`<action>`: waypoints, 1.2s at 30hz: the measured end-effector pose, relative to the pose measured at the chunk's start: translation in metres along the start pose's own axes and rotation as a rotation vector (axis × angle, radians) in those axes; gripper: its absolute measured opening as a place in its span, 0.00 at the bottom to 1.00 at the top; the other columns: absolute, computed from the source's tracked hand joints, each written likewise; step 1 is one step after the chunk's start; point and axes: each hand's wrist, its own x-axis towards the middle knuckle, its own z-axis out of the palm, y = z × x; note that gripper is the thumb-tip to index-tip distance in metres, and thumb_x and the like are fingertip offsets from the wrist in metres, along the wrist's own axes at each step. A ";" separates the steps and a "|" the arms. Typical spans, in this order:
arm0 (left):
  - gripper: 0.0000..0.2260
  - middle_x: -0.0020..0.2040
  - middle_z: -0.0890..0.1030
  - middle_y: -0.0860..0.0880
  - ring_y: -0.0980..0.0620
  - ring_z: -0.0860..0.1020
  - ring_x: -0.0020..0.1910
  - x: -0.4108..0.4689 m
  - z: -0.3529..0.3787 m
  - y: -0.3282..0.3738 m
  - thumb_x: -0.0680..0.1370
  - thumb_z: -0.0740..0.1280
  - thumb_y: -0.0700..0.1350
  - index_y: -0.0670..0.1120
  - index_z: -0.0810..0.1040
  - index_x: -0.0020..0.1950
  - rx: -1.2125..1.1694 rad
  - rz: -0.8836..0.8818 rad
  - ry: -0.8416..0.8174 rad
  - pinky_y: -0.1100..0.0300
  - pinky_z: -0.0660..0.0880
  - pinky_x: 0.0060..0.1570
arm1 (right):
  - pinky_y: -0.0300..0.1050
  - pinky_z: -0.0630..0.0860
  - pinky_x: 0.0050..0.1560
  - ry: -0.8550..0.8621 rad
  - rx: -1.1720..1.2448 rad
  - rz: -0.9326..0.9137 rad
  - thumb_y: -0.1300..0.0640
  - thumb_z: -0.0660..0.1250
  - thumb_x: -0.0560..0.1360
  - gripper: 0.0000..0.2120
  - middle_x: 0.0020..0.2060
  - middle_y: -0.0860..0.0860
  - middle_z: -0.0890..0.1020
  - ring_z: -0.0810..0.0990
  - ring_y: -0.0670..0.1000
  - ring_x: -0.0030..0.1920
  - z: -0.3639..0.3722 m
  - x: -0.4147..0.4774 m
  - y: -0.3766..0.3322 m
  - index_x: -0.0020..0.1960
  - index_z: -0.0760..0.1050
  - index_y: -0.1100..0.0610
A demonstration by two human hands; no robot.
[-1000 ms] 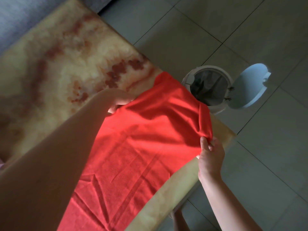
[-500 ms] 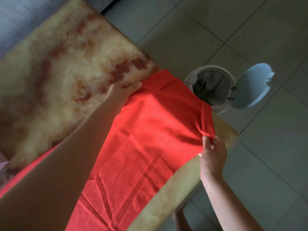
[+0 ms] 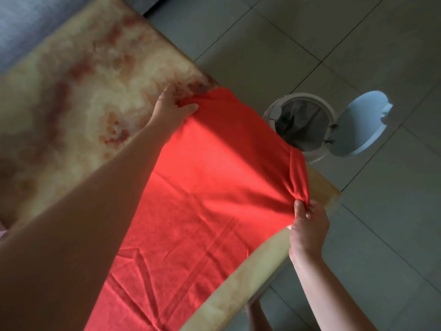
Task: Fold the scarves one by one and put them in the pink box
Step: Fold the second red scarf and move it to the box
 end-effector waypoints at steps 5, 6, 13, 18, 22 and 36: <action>0.18 0.38 0.77 0.57 0.70 0.74 0.34 0.000 0.006 0.012 0.67 0.67 0.26 0.51 0.75 0.36 -0.022 0.074 -0.001 0.75 0.68 0.43 | 0.64 0.76 0.48 -0.026 -0.001 0.017 0.55 0.64 0.75 0.03 0.39 0.53 0.77 0.73 0.52 0.38 -0.001 -0.002 0.009 0.47 0.73 0.54; 0.18 0.38 0.77 0.57 0.71 0.74 0.35 0.000 0.009 0.014 0.67 0.66 0.26 0.51 0.75 0.36 -0.003 0.093 0.017 0.75 0.68 0.44 | 0.64 0.76 0.48 -0.030 -0.002 0.023 0.55 0.64 0.76 0.05 0.40 0.54 0.77 0.74 0.52 0.39 -0.002 -0.002 0.010 0.49 0.73 0.55; 0.15 0.44 0.77 0.55 0.63 0.75 0.40 0.005 0.016 0.013 0.71 0.66 0.35 0.43 0.77 0.57 0.247 0.124 0.069 0.65 0.72 0.47 | 0.41 0.77 0.38 -0.196 0.101 0.162 0.51 0.69 0.74 0.15 0.47 0.51 0.77 0.78 0.44 0.43 -0.009 -0.011 -0.009 0.57 0.72 0.57; 0.28 0.58 0.78 0.42 0.40 0.77 0.55 0.000 -0.003 -0.018 0.73 0.71 0.46 0.47 0.64 0.70 0.606 -0.054 -0.015 0.47 0.74 0.54 | 0.45 0.79 0.41 -0.313 0.090 0.179 0.63 0.75 0.68 0.17 0.45 0.57 0.81 0.80 0.49 0.38 -0.015 -0.016 -0.016 0.54 0.73 0.59; 0.24 0.59 0.79 0.44 0.45 0.77 0.59 -0.008 -0.017 -0.031 0.71 0.73 0.42 0.46 0.71 0.66 0.472 -0.059 0.060 0.52 0.73 0.59 | 0.44 0.78 0.38 -0.401 0.078 0.152 0.69 0.73 0.67 0.18 0.39 0.53 0.81 0.79 0.42 0.33 -0.011 -0.033 -0.010 0.52 0.71 0.58; 0.20 0.55 0.80 0.43 0.46 0.78 0.55 -0.015 -0.040 -0.050 0.71 0.74 0.42 0.43 0.74 0.60 0.421 -0.055 0.090 0.57 0.72 0.53 | 0.40 0.80 0.31 -0.318 0.133 0.151 0.69 0.73 0.68 0.24 0.41 0.54 0.74 0.76 0.48 0.36 -0.012 -0.063 0.006 0.57 0.66 0.59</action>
